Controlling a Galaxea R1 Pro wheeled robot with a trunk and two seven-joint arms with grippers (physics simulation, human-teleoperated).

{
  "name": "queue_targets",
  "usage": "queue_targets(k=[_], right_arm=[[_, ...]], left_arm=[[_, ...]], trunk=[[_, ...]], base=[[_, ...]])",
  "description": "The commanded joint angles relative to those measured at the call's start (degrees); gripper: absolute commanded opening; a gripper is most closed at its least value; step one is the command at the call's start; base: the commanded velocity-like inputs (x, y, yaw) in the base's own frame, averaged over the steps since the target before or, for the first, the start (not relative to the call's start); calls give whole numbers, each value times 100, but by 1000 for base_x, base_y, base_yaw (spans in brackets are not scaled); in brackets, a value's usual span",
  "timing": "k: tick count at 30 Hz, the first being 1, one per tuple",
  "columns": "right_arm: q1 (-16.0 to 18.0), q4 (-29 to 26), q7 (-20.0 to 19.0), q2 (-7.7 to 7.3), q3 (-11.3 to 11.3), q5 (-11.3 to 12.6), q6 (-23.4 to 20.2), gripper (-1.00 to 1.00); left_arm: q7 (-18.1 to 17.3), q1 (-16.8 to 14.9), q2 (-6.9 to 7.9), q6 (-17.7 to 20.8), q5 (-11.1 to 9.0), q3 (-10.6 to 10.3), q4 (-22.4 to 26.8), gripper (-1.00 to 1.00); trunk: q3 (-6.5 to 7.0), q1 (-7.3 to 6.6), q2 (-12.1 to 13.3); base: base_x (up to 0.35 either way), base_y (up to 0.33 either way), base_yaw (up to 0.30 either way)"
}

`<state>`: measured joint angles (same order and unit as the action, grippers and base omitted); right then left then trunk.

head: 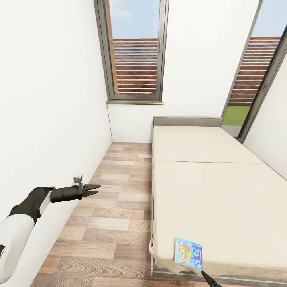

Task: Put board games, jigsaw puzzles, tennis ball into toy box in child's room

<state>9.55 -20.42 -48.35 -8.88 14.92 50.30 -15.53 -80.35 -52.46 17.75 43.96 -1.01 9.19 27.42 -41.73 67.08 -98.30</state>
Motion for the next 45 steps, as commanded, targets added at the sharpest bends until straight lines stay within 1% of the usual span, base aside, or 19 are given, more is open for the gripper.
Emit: queue_targets(k=[1,14,24,39,45], right_arm=[[3,3,-14,2,10,44,-51,100],[3,3,-26,0,11,29,-40,100],[3,3,-25,1,11,24,-30,100],[3,11,-17,1,11,22,-21,100],[3,12,54,1,-6,-4,-27,100]], left_arm=[[-16,-3,0,60,-5,4,0,100],[-12,-3,-2,64,-5,4,0,100],[-7,-2,-8,62,-5,4,0,100],[-7,-1,-7,60,-5,4,0,100],[-7,-3,-9,60,-5,4,0,100]], trunk=[[-5,-1,-2],[-5,-1,-2],[-5,-1,-2],[-5,-1,-2],[-5,-1,-2]], base=[[0,0,0],[3,0,0],[120,15,0],[7,1,0],[0,0,0]])
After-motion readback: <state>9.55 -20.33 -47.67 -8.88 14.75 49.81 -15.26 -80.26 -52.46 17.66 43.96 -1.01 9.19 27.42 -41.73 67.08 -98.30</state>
